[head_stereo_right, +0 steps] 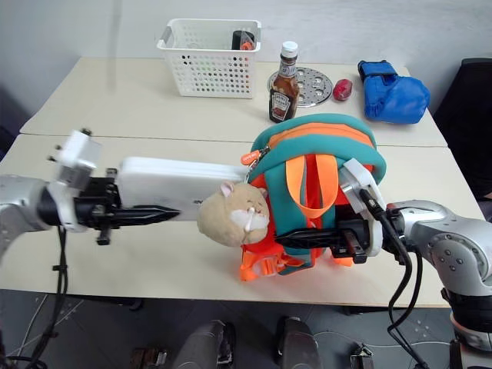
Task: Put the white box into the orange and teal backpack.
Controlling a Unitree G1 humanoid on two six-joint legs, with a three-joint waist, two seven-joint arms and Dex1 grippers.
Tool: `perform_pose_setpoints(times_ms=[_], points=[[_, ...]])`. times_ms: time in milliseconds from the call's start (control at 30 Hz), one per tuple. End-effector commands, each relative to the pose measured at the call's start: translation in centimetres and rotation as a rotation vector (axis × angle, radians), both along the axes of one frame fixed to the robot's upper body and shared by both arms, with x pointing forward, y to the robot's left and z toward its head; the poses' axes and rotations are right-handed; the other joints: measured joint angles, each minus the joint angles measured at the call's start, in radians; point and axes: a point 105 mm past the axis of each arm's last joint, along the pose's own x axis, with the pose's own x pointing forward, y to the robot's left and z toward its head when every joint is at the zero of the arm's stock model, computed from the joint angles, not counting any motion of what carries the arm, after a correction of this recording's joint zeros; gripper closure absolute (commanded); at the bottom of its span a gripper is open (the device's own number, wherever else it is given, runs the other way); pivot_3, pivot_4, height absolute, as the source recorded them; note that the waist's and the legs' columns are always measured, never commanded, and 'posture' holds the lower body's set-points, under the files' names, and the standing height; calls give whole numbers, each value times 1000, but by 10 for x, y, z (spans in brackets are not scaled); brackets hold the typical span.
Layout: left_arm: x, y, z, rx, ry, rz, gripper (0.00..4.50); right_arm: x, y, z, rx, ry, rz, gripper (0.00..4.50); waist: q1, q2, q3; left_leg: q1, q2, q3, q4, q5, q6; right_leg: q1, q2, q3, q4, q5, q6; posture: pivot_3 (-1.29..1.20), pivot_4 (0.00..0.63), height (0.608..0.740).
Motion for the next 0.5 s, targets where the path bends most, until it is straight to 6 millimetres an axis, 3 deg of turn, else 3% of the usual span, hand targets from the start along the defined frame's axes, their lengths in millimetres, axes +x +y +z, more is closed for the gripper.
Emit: perform_pose_setpoints(times_ms=[33,233,500], points=[[-16,11,32,-65,-55,-20,3106,-8,-2,5,-11,-24,31,4477,0,0,0,0,0,0,0,0,0,0,0,0,0,0,0,0,150,740],[-25,11,36,-65,-46,-25,3106,-2,-9,11,-15,-34,18,4477,0,0,0,0,0,0,0,0,0,0,0,0,0,0,0,0,150,740],[-23,-4,6,5,-19,-44,3106,3,-10,16,-19,-48,13,4477,0,0,0,0,0,1,-1,-1,-1,-1,0,1,0,0,0,0,150,740]])
